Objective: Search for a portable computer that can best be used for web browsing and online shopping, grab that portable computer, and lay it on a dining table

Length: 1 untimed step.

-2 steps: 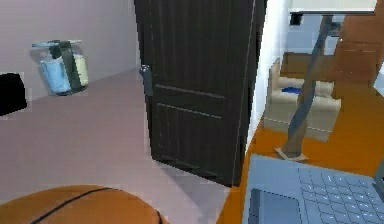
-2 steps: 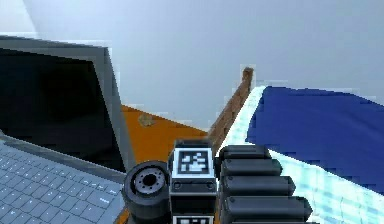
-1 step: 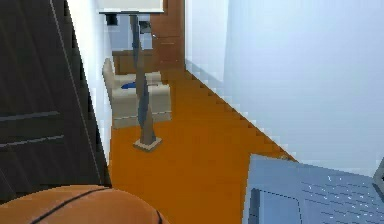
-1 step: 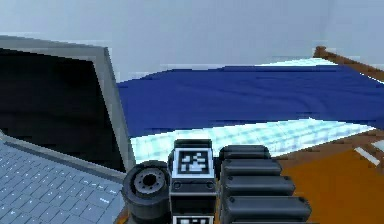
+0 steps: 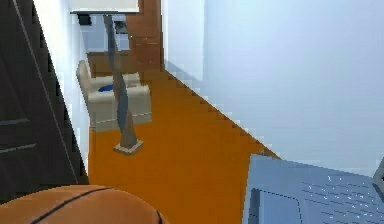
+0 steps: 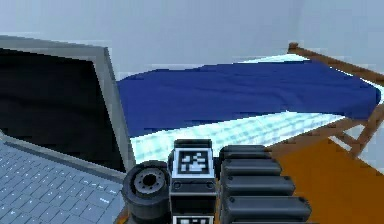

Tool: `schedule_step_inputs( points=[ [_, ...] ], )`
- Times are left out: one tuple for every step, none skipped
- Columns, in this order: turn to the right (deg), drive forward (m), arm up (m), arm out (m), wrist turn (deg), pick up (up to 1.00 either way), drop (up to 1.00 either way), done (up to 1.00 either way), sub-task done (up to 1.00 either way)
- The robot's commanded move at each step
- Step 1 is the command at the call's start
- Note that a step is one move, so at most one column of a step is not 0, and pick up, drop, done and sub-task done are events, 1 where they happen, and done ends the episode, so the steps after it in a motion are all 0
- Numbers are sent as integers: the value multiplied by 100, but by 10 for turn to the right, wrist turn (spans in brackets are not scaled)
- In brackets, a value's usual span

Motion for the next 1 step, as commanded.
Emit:
schedule_step_inputs(
  points=[
    [0, 100, 0, 0, 0, 0, 0, 0, 0]
  ],
)
